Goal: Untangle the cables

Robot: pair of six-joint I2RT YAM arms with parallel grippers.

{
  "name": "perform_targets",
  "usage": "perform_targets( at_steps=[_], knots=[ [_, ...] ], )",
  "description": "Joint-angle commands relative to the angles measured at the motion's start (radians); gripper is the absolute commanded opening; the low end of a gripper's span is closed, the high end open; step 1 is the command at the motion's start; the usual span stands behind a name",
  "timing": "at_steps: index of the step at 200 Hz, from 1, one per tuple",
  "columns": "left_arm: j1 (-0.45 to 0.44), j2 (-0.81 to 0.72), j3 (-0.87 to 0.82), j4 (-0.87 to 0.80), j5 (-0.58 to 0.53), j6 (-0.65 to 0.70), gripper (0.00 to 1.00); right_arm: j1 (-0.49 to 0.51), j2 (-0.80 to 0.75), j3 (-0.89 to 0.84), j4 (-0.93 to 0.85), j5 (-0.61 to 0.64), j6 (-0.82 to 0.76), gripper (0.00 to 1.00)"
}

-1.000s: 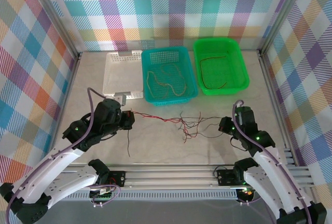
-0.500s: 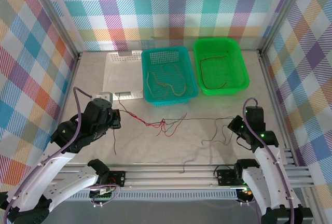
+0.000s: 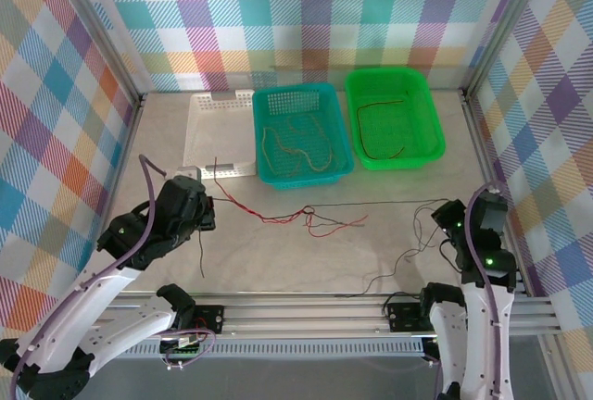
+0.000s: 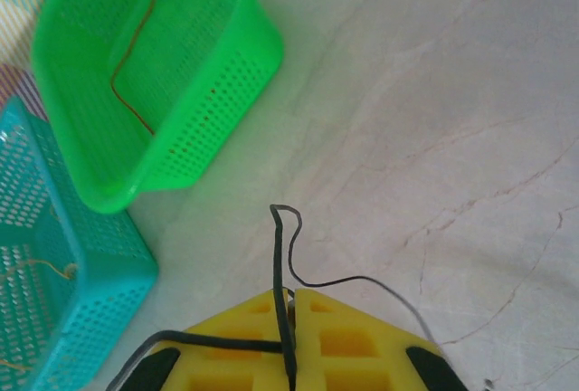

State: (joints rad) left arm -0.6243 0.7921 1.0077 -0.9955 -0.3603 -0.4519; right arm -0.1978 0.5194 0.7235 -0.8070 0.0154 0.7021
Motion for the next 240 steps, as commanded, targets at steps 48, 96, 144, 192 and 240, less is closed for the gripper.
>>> perform_targets(
  at_steps=[48, 96, 144, 192, 240],
  knots=[
    [0.031, 0.055, -0.039, -0.014, -0.003, 0.028, 0.00, -0.031, 0.038, 0.217, 0.012, -0.068, 0.034, 0.00],
    [0.032, 0.098, -0.041, -0.011, 0.012, 0.046, 0.00, -0.031, 0.112, 0.427, -0.006, -0.138, -0.010, 0.00],
    [0.037, 0.123, -0.046, 0.004, 0.060, 0.057, 0.00, -0.031, 0.211, 0.554, 0.029, -0.402, -0.006, 0.00],
    [0.037, 0.160, -0.043, 0.038, 0.201, 0.064, 0.00, -0.029, 0.279, 0.477, 0.238, -0.803, 0.018, 0.00],
    [0.034, 0.189, 0.005, 0.094, 0.361, 0.023, 0.34, 0.037, 0.276, 0.405, 0.329, -0.907, 0.004, 0.00]
  ],
)
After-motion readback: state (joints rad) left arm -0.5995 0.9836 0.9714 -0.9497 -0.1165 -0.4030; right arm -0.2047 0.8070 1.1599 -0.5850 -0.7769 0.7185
